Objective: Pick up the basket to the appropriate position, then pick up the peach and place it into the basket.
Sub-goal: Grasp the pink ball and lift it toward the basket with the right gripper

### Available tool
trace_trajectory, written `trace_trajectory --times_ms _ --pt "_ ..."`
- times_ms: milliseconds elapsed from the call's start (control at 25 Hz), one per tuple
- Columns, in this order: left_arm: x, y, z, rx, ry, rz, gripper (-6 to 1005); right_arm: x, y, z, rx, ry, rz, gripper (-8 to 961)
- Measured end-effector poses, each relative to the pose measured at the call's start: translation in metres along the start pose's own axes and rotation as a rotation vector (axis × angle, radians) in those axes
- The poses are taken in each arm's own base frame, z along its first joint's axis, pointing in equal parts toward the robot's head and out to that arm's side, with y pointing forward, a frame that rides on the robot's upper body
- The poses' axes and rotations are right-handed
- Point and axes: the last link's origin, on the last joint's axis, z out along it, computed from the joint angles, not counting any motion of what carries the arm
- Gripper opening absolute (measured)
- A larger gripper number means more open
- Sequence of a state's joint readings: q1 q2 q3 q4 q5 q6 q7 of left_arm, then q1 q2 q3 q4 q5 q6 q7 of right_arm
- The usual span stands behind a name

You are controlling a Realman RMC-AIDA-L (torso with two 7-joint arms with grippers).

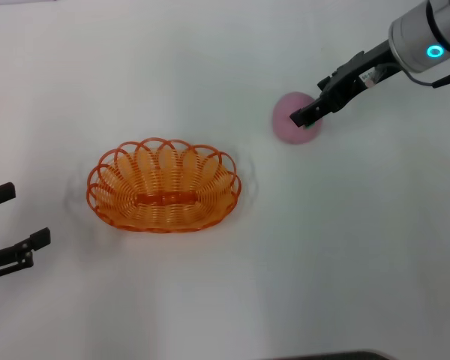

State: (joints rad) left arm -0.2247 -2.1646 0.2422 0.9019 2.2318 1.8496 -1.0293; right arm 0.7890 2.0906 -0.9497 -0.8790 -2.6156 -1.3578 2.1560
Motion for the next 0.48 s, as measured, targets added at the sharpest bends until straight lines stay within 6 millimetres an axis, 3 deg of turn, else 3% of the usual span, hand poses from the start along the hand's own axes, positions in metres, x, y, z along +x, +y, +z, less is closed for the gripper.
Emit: trace_trajectory --times_ms 480 --pt "-0.002 0.003 0.000 -0.002 0.003 -0.013 883 0.004 0.001 0.012 0.003 0.018 -0.011 920"
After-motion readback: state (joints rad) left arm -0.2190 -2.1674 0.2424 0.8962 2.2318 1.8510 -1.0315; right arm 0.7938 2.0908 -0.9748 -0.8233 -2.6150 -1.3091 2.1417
